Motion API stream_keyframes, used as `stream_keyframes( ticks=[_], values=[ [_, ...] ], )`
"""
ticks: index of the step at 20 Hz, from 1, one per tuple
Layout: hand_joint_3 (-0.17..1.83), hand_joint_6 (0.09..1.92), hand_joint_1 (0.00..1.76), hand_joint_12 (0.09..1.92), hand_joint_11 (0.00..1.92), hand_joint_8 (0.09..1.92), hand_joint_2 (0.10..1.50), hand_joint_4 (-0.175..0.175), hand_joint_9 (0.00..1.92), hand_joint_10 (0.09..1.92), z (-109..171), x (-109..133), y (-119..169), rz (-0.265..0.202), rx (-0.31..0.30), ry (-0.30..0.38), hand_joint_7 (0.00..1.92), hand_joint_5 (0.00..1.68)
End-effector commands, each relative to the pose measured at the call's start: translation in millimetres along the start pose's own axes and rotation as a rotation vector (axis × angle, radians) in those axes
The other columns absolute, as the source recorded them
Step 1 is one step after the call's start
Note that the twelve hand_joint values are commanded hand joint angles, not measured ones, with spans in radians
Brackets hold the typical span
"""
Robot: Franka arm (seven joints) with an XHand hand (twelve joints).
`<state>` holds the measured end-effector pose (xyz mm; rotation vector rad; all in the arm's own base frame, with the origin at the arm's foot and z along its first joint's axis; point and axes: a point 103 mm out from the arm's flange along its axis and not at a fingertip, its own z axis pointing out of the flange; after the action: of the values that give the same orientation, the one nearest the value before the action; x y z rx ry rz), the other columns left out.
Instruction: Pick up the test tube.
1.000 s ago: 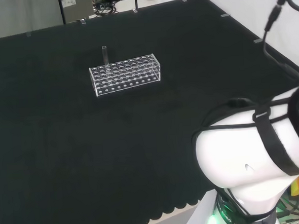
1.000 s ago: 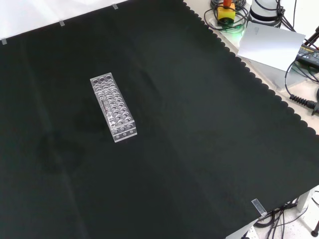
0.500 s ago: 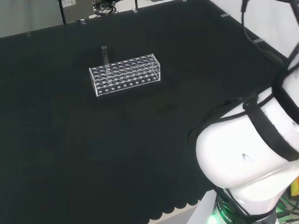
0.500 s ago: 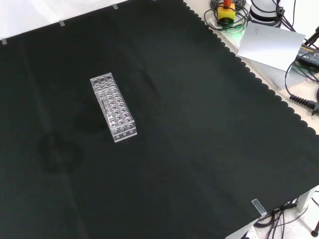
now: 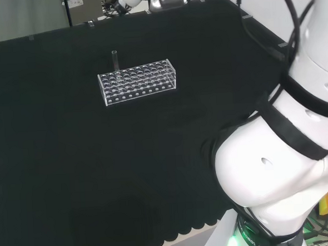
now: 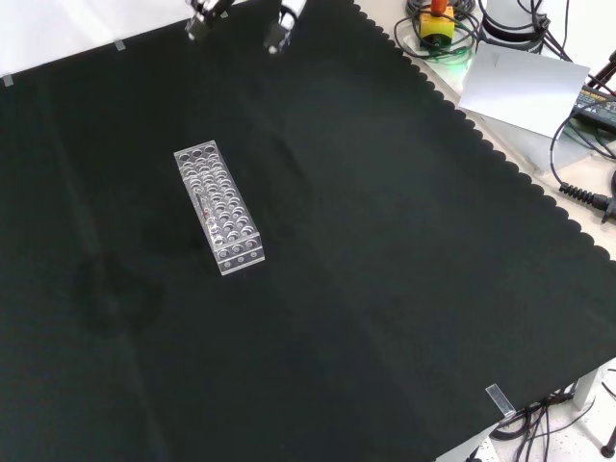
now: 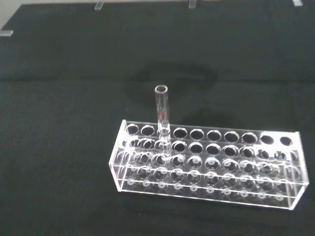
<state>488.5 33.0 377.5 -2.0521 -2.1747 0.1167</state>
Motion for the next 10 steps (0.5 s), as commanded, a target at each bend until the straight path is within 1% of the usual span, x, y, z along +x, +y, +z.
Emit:
stream_keyframes(
  ticks=[1,5,10],
  values=[
    [-0.01,0.09,0.73,1.57,0.10,0.91,1.00,-0.129,0.28,0.92,24,18,44,-0.041,0.046,-0.041,0.34,0.36],
    [-0.01,0.09,0.73,1.57,0.10,0.92,1.00,-0.130,0.29,0.92,37,20,59,-0.043,0.074,-0.047,0.36,0.36],
    [-0.01,0.09,0.73,1.57,0.10,0.91,1.00,-0.132,0.35,0.91,56,22,75,-0.046,0.109,-0.054,0.41,0.38]
  ],
)
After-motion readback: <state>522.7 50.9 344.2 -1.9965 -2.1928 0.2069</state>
